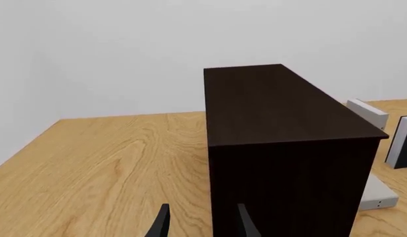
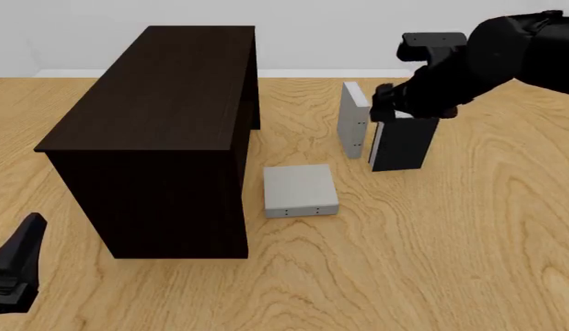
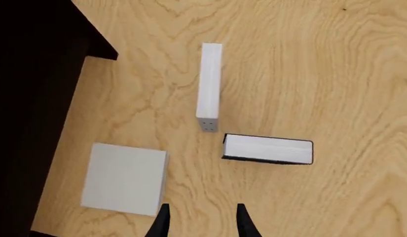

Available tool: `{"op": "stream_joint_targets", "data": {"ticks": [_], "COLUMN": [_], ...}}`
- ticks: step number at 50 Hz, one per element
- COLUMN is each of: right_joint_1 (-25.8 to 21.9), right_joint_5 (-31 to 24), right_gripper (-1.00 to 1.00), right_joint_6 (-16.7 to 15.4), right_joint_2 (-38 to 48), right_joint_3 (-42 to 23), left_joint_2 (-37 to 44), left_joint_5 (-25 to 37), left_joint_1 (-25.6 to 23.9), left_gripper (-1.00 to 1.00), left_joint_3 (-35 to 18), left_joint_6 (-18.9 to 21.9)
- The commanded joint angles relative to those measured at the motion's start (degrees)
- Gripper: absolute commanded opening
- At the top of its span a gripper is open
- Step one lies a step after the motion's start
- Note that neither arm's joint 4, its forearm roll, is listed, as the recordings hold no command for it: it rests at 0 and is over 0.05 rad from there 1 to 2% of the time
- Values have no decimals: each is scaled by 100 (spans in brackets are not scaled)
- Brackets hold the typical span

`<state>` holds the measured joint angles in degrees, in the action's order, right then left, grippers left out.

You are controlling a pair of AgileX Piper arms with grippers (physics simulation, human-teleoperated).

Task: Pick up the book on the right and place it under the cabinet shelf.

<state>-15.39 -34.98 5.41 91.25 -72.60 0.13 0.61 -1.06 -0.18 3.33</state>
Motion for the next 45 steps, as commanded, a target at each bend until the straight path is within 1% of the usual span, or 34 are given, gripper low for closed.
{"op": "stream_joint_targets", "data": {"ticks": [1,17,21,23,24,26,27,30,31,33,34,36,39,40,42,45], "right_joint_1": [30,195,334,344,384,392,436,421,375,395,387,434,415,369,397,376], "right_joint_5": [155,416,420,379,344,289,265,158,121,40,7,-51,-76,-100,-97,-99], "right_gripper": [100,100,100,100,100,100,100,100,100,100,100,100,100,100,100,100], "right_joint_6": [334,357,158,140,35,21,-79,-181,-135,-196,-179,-326,-367,-298,-348,-319], "right_joint_2": [372,749,913,983,1029,1080,1101,1160,1177,1226,1249,1294,1314,1342,1385,1468], "right_joint_3": [-72,47,-30,-85,-156,-225,-256,-351,-377,-466,-498,-548,-560,-586,-605,-640], "left_joint_2": [-8,-9,-9,-10,-9,-10,-9,-10,-10,-10,-9,-10,-9,-9,-9,-10], "left_joint_5": [11,19,-17,2,-7,-26,-13,-13,-11,-24,-17,-8,-3,-10,-6,-29], "left_joint_1": [-9,-7,-7,-15,-5,-3,0,2,7,13,8,-1,2,7,2,-8], "left_gripper": [100,100,100,100,100,100,100,100,100,100,100,100,100,100,100,100], "left_joint_3": [-37,-70,-34,-67,-54,-48,-60,-69,-68,-56,-57,-69,-76,-72,-76,-52], "left_joint_6": [-4,1,5,12,9,16,16,18,18,19,19,27,22,21,15,28]}}
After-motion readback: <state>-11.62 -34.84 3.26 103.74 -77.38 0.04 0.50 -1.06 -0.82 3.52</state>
